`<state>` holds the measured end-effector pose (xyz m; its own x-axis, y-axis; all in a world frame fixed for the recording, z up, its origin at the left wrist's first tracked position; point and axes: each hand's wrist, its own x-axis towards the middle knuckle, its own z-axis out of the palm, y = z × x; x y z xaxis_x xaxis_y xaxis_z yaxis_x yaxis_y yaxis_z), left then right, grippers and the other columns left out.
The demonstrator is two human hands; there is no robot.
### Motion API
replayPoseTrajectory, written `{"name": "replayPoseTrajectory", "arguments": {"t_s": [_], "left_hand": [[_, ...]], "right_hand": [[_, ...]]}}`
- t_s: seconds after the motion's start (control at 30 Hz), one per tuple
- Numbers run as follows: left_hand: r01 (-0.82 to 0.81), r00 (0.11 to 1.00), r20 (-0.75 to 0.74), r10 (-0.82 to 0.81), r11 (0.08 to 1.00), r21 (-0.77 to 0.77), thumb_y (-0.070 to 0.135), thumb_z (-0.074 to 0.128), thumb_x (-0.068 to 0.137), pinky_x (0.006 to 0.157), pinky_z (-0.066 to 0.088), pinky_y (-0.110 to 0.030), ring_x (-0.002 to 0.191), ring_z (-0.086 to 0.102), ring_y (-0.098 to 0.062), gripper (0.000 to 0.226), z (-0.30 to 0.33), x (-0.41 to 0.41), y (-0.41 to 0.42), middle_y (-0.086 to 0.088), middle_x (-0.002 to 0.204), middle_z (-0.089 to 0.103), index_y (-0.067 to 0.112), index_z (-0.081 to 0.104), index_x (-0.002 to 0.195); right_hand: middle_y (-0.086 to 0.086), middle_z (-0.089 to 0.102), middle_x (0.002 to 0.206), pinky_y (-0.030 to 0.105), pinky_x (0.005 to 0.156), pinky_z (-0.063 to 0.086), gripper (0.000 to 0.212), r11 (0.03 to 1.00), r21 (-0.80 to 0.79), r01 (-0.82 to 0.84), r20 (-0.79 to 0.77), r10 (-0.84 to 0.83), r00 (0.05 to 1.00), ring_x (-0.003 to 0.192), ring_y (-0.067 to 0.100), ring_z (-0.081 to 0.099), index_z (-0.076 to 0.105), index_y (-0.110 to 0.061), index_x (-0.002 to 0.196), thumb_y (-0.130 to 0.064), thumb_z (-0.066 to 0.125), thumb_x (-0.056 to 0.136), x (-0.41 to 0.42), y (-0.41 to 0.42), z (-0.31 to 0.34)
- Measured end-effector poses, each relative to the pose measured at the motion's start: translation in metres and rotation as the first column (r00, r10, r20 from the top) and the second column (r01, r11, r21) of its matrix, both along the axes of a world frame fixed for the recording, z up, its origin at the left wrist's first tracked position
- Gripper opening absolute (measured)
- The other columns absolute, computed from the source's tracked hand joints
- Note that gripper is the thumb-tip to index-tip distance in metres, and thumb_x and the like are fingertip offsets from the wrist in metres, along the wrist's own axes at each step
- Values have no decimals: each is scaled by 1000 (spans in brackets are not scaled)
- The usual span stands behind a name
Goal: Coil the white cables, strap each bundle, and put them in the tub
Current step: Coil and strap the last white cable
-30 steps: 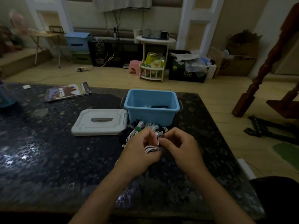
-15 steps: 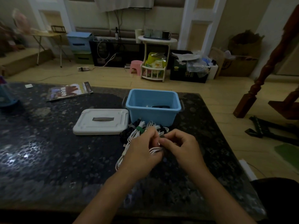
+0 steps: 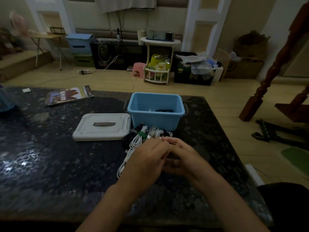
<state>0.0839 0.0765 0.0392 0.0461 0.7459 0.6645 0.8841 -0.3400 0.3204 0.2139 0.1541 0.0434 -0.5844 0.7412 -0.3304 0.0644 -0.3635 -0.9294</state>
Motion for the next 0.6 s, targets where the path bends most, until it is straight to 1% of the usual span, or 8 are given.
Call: {"name": "replayPoseTrajectory", "arguments": {"t_s": [0.13,0.2,0.27,0.33,0.4,0.5,0.53,0.6], "left_hand": [[15,997,-78,-12,999,36,-10,73,76,67,26,-16,76,34,-4,47,-1,0,0,-1,79,54,23,46,94],[27,994,-107,-22,999,46,-9,73,76,68,28,-15,75,40,-7,45,-2,-1,0,-1,82,55,22,48,97],[26,998,-59,-24,999,23,-4,74,79,70,32,-14,79,44,-7,40,-2,-2,1,4,88,54,23,51,97],[13,993,122,-7,999,-48,4,75,80,71,38,-17,82,47,-7,41,0,-6,3,10,92,49,31,48,95],[23,930,366,35,988,-155,14,78,76,75,46,-21,88,54,-10,43,0,-13,3,7,98,51,35,46,97],[222,693,704,156,883,-414,38,79,71,86,56,-27,97,66,-12,50,6,-19,3,1,110,61,36,54,114],[276,630,749,206,842,-464,41,77,72,86,58,-31,96,69,-12,50,6,-20,4,-1,110,66,33,57,117],[270,610,748,262,819,-507,33,77,81,81,61,-40,88,73,-18,34,6,-21,7,-6,99,74,20,67,111]], "right_hand": [[8,76,101,38,76,62,27,998,4,57,-12,-57,998,86,25,76,69,-28,115,-20,71,89,0,1,2],[9,76,102,40,80,62,30,996,1,85,-57,-85,995,92,28,75,68,-28,116,-17,72,89,1,1,1],[11,76,102,44,86,61,31,994,8,110,-100,-109,989,96,31,74,68,-28,116,-14,72,88,2,1,0],[11,77,103,47,89,60,35,992,20,125,-141,-121,982,96,32,74,67,-27,118,-9,72,88,2,-1,-1],[13,76,104,44,85,61,40,989,19,149,-203,-142,969,94,30,74,65,-25,120,-4,72,86,1,-1,0],[15,75,104,36,77,61,45,977,113,180,-238,-149,960,93,27,74,63,-24,121,3,70,86,1,-1,1],[16,75,102,34,75,60,45,971,154,185,-229,-147,962,92,27,74,63,-25,121,4,70,86,1,-1,0],[14,75,97,32,73,60,46,958,206,199,-225,-151,963,88,25,73,63,-25,118,7,69,86,-2,-2,-2]]}}
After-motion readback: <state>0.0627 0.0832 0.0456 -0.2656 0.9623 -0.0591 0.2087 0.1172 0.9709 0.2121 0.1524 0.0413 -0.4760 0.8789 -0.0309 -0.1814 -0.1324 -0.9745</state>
